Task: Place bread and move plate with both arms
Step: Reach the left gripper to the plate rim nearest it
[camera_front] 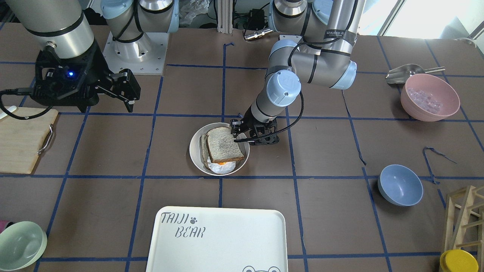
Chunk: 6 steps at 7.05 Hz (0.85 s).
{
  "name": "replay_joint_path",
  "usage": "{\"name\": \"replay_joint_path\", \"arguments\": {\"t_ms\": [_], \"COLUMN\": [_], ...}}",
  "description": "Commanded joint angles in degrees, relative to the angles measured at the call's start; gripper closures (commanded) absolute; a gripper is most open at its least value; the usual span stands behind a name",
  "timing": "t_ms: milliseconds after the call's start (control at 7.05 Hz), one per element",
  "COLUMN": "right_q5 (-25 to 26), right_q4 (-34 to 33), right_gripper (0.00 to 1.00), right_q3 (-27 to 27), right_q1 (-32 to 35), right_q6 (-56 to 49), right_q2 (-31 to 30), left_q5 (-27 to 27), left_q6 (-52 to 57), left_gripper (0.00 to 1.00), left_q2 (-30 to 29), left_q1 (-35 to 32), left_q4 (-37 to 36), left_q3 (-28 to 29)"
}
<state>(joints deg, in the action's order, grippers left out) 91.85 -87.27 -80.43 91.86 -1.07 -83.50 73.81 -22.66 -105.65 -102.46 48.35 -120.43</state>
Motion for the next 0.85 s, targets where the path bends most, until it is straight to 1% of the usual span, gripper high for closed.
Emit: {"name": "replay_joint_path", "arguments": {"t_ms": [0, 284, 710], "right_q5": [0.0, 0.0, -0.1], "right_q4": [0.1, 0.1, 0.1], "right_gripper": [0.0, 0.0, 0.0], "right_q3": [-0.1, -0.2, -0.2], "right_q1": [-0.1, -0.1, -0.2], "right_q6": [-0.1, -0.1, 0.0], "right_q2": [0.0, 0.1, 0.1], "left_q5": [0.2, 0.5, -0.3], "left_q6": [1.3, 1.5, 0.3], "left_gripper": [0.44, 0.42, 0.42], "left_q2": [0.0, 0.6, -1.0], "left_q1": [0.4, 1.8, 1.8], "left_q4": [0.0, 0.5, 0.3], "left_q3": [0.3, 0.4, 0.3]}}
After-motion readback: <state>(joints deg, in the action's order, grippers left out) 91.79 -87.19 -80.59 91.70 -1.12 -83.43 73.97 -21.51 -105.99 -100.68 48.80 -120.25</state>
